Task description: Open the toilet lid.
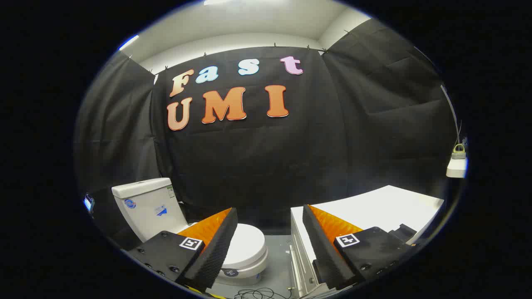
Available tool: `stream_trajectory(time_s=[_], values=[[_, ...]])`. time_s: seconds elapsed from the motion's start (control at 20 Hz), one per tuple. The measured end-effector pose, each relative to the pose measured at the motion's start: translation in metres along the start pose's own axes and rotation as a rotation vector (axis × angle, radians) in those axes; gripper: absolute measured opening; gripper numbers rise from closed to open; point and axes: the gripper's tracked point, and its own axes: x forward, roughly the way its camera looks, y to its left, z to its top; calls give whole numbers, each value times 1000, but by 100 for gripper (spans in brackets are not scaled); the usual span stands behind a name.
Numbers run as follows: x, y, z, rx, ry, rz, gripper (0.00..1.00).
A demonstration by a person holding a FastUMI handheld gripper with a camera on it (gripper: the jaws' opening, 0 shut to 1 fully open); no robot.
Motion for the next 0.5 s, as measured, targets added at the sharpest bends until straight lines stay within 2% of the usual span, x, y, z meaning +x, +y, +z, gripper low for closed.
stream_trajectory(time_s=[0.5], values=[[2, 5, -5, -22, 14, 10, 100]])
